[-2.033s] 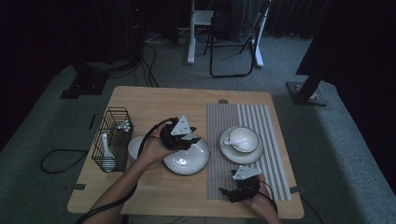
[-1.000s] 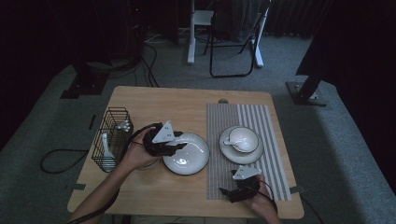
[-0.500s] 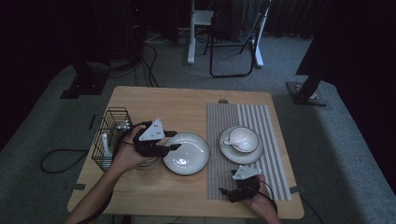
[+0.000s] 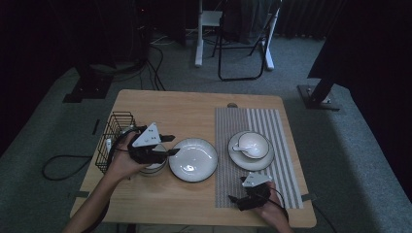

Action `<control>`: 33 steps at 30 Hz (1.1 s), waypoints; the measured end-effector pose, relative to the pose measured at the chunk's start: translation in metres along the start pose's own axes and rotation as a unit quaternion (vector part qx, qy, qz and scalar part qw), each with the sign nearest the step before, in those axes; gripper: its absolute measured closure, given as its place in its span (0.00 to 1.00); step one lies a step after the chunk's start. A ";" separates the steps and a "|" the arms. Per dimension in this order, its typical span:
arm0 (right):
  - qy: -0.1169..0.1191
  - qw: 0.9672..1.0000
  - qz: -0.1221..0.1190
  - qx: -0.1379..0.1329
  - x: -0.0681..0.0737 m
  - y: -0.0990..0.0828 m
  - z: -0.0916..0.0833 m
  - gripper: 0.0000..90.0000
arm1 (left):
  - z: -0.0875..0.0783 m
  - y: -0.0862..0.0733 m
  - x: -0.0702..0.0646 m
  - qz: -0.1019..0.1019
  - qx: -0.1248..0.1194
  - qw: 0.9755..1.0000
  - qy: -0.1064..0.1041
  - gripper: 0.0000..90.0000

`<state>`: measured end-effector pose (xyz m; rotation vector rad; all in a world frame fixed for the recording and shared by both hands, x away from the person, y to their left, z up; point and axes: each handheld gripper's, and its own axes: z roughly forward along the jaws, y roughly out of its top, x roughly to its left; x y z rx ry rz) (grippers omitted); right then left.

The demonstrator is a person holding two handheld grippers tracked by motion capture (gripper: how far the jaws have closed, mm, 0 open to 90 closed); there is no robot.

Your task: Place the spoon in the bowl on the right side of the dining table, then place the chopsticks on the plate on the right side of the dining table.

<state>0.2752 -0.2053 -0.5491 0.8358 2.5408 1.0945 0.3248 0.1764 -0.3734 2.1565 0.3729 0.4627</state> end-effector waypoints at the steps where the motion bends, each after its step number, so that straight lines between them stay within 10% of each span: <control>1: 0.000 1.000 0.000 0.000 0.000 0.000 0.000 0.15 | -0.002 -0.001 0.001 -0.001 0.000 1.000 0.001 0.60; 23: 0.000 1.000 0.001 0.000 0.000 0.000 0.000 0.15 | -0.049 0.008 0.025 -0.021 -0.028 0.999 0.012 0.60; 33: 0.000 1.000 0.000 0.000 0.000 0.000 0.000 0.15 | -0.069 0.013 0.052 -0.023 -0.027 0.998 0.060 0.65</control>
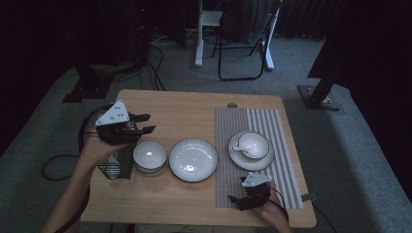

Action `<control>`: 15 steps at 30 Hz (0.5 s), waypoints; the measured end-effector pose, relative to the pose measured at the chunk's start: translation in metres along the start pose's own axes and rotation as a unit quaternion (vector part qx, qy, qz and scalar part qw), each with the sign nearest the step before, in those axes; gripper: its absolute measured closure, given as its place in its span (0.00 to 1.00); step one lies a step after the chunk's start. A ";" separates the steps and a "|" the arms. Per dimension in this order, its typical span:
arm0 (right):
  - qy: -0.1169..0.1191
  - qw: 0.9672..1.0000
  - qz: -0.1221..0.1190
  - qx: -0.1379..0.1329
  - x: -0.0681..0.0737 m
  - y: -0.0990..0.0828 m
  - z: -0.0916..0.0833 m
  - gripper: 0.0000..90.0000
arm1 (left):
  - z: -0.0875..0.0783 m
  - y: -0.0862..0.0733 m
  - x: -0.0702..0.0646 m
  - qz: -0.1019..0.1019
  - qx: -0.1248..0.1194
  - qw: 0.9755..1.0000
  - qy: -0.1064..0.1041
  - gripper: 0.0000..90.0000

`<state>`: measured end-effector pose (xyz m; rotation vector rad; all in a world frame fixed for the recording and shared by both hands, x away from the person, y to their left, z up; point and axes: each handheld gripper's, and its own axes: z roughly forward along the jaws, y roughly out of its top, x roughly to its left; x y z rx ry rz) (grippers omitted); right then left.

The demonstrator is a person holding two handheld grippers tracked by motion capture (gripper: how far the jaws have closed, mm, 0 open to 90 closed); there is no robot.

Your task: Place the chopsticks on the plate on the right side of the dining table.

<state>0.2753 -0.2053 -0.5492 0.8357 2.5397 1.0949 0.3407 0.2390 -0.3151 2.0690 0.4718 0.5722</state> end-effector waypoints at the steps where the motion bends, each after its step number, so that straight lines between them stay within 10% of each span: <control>1: 0.000 1.000 0.000 0.000 0.000 0.000 0.000 0.15 | -0.002 -0.001 0.003 -0.003 0.001 1.000 0.005 0.67; 15: 0.000 1.000 -0.001 0.000 0.000 0.000 0.000 0.15 | -0.009 -0.036 0.026 -0.041 0.035 0.997 0.047 0.71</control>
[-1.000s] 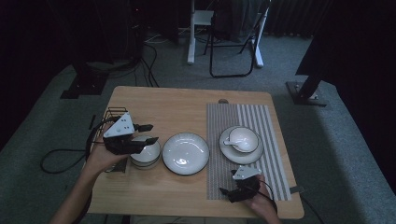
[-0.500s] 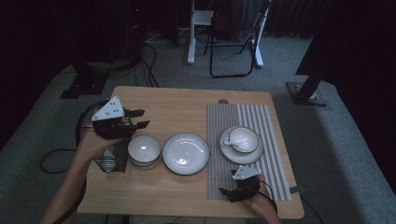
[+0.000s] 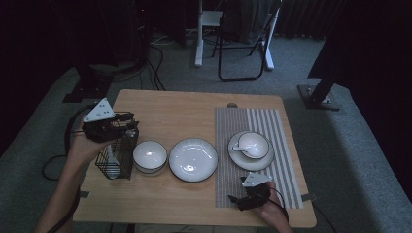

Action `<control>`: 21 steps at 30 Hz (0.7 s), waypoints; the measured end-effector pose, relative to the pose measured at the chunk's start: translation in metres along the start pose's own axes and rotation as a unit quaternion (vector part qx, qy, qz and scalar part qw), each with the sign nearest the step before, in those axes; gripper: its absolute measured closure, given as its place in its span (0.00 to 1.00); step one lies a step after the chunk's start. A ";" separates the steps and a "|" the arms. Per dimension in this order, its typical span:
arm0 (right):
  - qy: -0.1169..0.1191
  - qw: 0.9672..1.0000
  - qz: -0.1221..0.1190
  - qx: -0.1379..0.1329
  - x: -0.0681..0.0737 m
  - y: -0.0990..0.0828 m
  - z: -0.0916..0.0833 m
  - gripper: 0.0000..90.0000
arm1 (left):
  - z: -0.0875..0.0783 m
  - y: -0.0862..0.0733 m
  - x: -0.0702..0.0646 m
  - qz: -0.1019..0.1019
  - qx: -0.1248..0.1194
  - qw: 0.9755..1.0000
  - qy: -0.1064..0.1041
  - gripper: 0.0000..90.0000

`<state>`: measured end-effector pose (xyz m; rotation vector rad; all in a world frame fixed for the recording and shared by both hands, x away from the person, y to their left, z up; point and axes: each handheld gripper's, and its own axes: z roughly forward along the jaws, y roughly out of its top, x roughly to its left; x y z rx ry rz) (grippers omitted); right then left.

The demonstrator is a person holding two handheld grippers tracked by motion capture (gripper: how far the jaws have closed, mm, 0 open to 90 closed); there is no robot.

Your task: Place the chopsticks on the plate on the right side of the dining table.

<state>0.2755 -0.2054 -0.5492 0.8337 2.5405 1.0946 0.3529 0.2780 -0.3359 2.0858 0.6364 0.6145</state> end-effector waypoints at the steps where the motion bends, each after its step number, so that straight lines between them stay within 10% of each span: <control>1: 0.000 1.000 0.000 0.000 0.000 0.000 0.000 0.15 | 0.001 -0.002 0.001 -0.002 0.001 1.000 0.001 0.71; 21: 0.000 1.000 0.000 0.000 0.000 0.000 0.000 0.15 | 0.016 -0.008 0.011 -0.012 0.012 1.000 0.007 0.71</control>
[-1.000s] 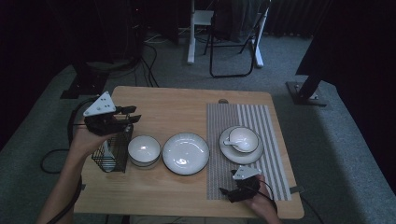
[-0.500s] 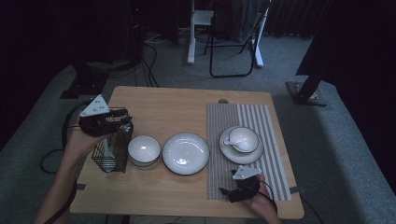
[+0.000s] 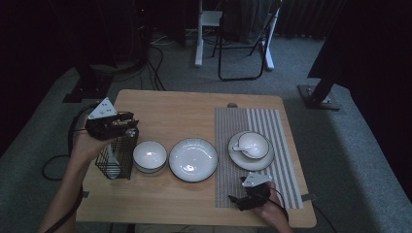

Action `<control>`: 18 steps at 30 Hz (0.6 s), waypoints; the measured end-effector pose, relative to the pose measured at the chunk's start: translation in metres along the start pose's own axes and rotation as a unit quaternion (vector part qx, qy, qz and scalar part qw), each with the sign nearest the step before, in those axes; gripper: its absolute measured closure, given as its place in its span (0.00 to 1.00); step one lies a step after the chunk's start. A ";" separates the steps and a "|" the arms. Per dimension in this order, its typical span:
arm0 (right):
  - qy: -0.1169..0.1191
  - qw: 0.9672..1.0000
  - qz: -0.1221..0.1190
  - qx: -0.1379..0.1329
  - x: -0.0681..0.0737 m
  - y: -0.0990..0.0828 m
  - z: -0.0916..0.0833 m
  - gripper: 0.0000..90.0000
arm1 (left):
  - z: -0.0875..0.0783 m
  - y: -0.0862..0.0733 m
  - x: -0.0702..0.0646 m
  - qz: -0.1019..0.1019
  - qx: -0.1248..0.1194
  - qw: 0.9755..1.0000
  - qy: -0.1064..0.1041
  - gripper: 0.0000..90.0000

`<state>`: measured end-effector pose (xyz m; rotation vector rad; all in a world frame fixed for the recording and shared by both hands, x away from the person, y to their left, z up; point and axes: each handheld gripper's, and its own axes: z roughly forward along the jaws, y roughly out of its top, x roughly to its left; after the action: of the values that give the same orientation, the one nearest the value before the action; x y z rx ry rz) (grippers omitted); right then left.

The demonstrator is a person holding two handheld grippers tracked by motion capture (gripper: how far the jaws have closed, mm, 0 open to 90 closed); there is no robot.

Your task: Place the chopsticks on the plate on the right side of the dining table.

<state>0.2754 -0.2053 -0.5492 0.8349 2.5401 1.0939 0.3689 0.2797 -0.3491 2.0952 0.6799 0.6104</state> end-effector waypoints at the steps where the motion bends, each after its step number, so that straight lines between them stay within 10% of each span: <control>1: 0.000 1.000 0.001 0.000 0.000 0.000 0.000 0.15 | 0.000 0.000 0.000 0.002 0.001 1.000 0.000 0.71; 18: 0.000 1.000 0.001 0.000 0.000 0.000 0.000 0.15 | 0.012 -0.012 0.013 -0.001 0.032 0.999 0.032 0.78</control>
<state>0.2753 -0.2053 -0.5492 0.8364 2.5407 1.0939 0.3832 0.2874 -0.3631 2.1415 0.7454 0.6646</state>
